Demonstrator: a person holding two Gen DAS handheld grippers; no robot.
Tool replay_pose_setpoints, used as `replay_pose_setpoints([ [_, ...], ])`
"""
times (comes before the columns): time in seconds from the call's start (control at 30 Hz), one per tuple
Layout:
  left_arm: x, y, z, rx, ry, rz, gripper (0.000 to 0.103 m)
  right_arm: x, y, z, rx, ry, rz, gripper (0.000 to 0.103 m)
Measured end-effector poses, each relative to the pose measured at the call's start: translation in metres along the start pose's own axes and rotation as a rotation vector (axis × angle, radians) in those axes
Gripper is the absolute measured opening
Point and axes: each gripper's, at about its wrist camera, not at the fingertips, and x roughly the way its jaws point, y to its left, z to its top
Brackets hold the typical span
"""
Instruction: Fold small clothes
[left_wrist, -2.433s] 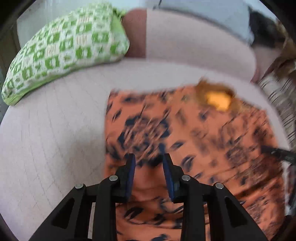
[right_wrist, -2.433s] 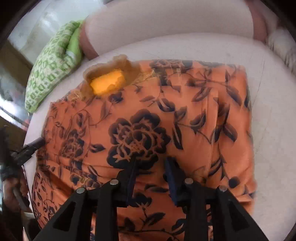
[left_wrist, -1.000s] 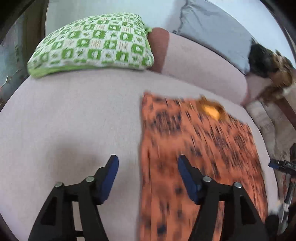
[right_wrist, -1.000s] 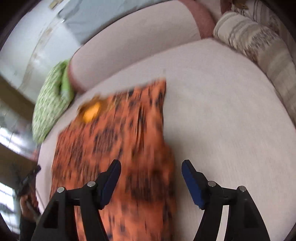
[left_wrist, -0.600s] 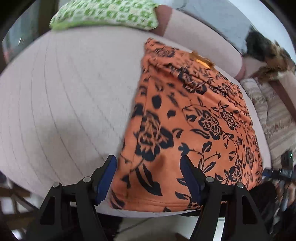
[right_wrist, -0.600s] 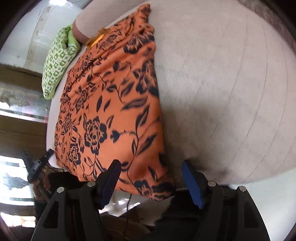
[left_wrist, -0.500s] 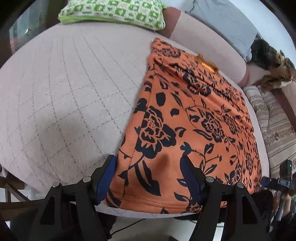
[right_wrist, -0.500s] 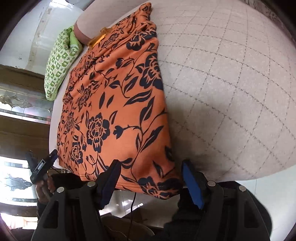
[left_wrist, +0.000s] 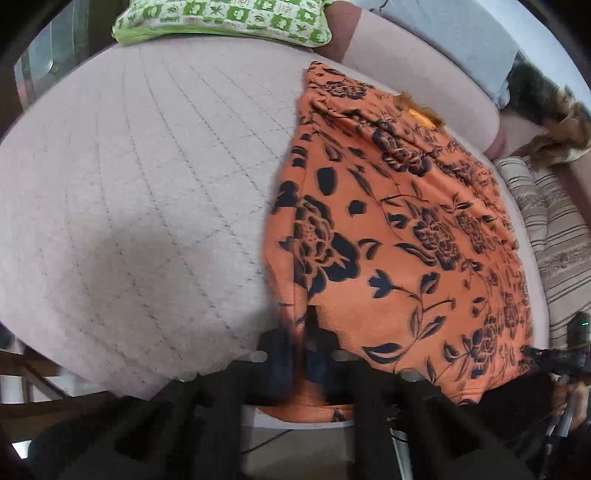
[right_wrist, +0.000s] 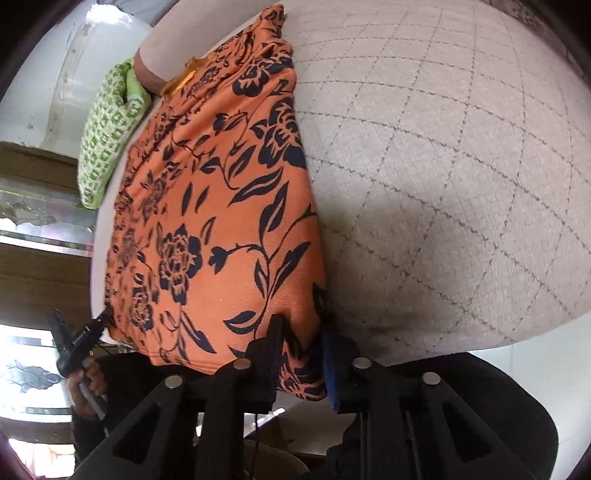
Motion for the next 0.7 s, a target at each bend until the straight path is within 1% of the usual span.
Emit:
replay_pose_setpoints([
  [0.03, -0.004, 0.005, 0.001, -0.03, -0.008, -0.022, 0.004, -0.001, -0.004, 0.0, 0.043, -0.003, 0.019, 0.007],
  [0.1, -0.024, 0.013, -0.003, -0.083, -0.052, -0.061, 0.004, -0.01, -0.009, -0.003, 0.104, -0.041, 0.09, 0.007],
  [0.17, -0.047, 0.016, -0.013, -0.077, -0.086, -0.078, 0.004, -0.026, -0.007, -0.013, 0.117, -0.084, 0.16, 0.006],
  [0.2, -0.054, 0.017, -0.018, -0.074, -0.094, -0.075, 0.004, -0.035, -0.004, -0.02, 0.104, -0.1, 0.172, 0.006],
  [0.23, -0.058, 0.019, -0.023, -0.072, -0.089, -0.073, 0.004, -0.045, -0.003, -0.028, 0.09, -0.115, 0.18, 0.003],
  [0.27, -0.056, 0.021, -0.026, -0.066, -0.069, -0.059, 0.004, -0.051, -0.003, -0.033, 0.086, -0.123, 0.18, 0.003],
  [0.33, -0.041, 0.03, -0.024, -0.077, -0.027, -0.016, 0.004, -0.053, -0.009, -0.036, 0.08, -0.117, 0.132, 0.003],
  [0.37, -0.031, 0.033, -0.021, -0.097, 0.005, -0.015, 0.004, -0.047, -0.012, -0.032, 0.072, -0.101, 0.105, 0.003],
  [0.43, -0.026, 0.029, -0.012, -0.11, 0.006, -0.014, 0.005, -0.039, -0.013, -0.023, 0.079, -0.089, 0.147, 0.008],
  [0.47, -0.028, 0.026, -0.01, -0.108, -0.006, -0.013, 0.008, -0.039, -0.012, -0.018, 0.085, -0.099, 0.166, 0.008],
  [0.5, -0.03, 0.023, -0.009, -0.098, -0.015, -0.02, 0.022, -0.041, -0.008, -0.014, 0.079, -0.114, 0.186, 0.009],
  [0.53, -0.032, 0.021, -0.009, -0.09, -0.021, -0.028, 0.031, -0.043, -0.005, -0.013, 0.069, -0.12, 0.176, 0.02],
  [0.57, -0.033, 0.019, -0.009, -0.079, -0.028, -0.024, 0.047, -0.044, 0.001, -0.013, 0.06, -0.125, 0.155, 0.028],
  [0.6, -0.033, 0.017, -0.009, -0.071, -0.032, -0.009, 0.056, -0.046, 0.003, -0.013, 0.047, -0.133, 0.119, 0.052],
  [0.63, -0.032, 0.015, -0.01, -0.064, -0.032, 0.007, 0.058, -0.046, 0.005, -0.013, 0.041, -0.135, 0.083, 0.074],
  [0.67, -0.031, 0.017, -0.01, -0.062, -0.026, 0.008, 0.059, -0.046, 0.007, -0.014, 0.036, -0.139, 0.044, 0.076],
  [0.7, -0.027, 0.018, -0.01, -0.061, -0.014, 0.005, 0.059, -0.045, 0.007, -0.014, 0.028, -0.142, 0.021, 0.076],
])
